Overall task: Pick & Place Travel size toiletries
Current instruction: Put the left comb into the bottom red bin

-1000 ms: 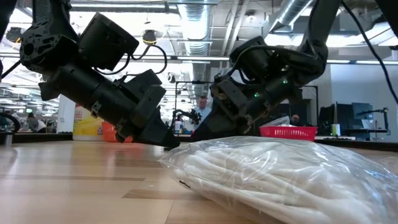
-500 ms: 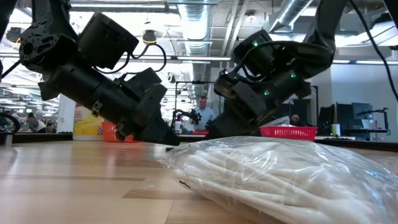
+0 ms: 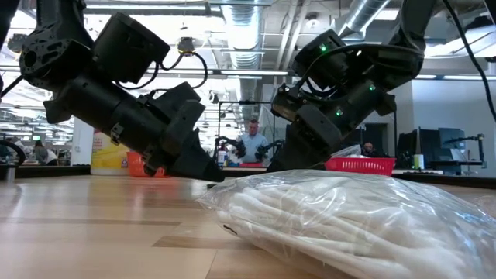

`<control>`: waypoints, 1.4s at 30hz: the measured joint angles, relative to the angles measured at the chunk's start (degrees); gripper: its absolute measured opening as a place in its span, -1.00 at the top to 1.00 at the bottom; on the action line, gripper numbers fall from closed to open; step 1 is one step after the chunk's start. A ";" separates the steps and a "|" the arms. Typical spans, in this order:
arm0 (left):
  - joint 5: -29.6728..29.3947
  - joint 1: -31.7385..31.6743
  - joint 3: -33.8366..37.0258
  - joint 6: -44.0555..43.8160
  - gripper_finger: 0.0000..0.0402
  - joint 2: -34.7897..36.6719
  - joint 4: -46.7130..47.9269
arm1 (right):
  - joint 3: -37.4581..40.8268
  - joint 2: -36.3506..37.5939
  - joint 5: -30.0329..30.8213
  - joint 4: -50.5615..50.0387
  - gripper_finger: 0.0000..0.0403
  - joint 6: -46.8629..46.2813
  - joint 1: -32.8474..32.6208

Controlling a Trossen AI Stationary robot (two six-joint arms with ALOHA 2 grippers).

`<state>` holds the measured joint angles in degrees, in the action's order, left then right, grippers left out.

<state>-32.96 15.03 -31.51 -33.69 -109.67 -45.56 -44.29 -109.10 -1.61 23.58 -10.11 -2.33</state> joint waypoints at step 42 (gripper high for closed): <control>0.31 -2.00 -0.22 -0.92 1.00 -1.89 -0.54 | -0.11 3.74 0.39 -3.50 -0.38 -0.42 -0.81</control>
<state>-32.64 13.03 -31.73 -34.62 -111.56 -46.11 -44.40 -105.36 -1.21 20.08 -10.52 -3.14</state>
